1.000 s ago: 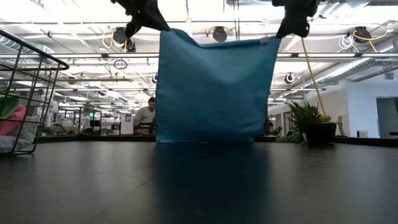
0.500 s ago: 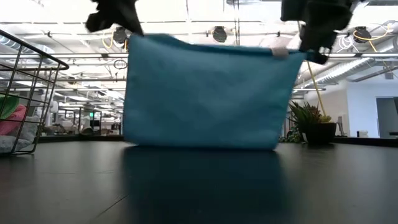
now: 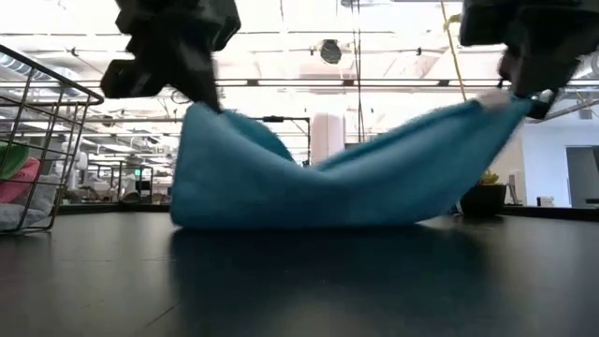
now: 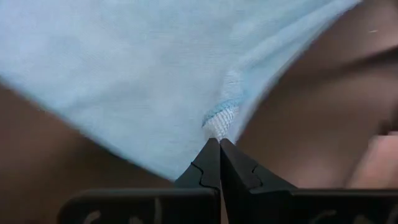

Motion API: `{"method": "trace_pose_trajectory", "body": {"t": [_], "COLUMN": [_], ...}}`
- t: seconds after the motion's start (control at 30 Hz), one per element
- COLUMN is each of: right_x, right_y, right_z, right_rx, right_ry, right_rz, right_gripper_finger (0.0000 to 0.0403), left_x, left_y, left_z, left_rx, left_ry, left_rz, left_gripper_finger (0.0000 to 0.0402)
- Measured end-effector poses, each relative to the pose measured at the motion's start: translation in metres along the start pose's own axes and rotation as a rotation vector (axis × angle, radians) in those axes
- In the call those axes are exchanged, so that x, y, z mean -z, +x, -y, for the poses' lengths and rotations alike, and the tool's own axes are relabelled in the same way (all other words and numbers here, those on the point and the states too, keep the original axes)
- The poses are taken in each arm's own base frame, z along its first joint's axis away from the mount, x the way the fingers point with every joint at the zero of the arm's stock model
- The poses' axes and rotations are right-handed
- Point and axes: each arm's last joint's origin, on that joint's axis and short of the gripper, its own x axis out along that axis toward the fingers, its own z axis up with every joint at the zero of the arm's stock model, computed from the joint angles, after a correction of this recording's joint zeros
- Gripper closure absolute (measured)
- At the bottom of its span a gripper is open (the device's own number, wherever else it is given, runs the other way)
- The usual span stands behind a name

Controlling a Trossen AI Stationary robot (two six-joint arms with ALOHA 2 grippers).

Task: Fold microfiber towels
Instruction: Fold the blue microfiber cloth

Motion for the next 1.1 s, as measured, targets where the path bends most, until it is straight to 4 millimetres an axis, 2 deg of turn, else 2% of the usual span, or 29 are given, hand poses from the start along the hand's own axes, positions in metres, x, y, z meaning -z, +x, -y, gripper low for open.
{"method": "trace_pose_trajectory", "body": {"t": [0.33,0.5,0.67,0.87,1.1], "right_x": [0.039,0.038,0.026,0.009,-0.014], "right_y": [0.026,0.029,0.028,0.026,0.007], "right_z": [-0.004,-0.003,0.006,0.02,0.034], "right_rx": [0.011,0.042,0.078,0.115,0.121], "right_ry": [0.035,0.003,-0.02,-0.039,-0.067], "right_rz": [-0.124,-0.101,-0.043,0.001,0.114], "right_gripper_finger": [0.0403,0.0403,0.0403,0.0403,0.0403], "left_x": [0.029,0.037,0.024,-0.002,-0.028], "left_y": [0.01,0.013,0.016,0.02,0.025], "left_z": [0.018,0.014,0.004,-0.005,-0.016], "left_rx": [0.069,0.015,-0.066,-0.105,-0.149], "left_ry": [-0.145,-0.166,-0.171,-0.114,-0.081], "left_rz": [0.062,0.078,0.114,0.161,0.173], "left_gripper_finger": [0.0401,0.0401,0.0401,0.0401,0.0401]}}
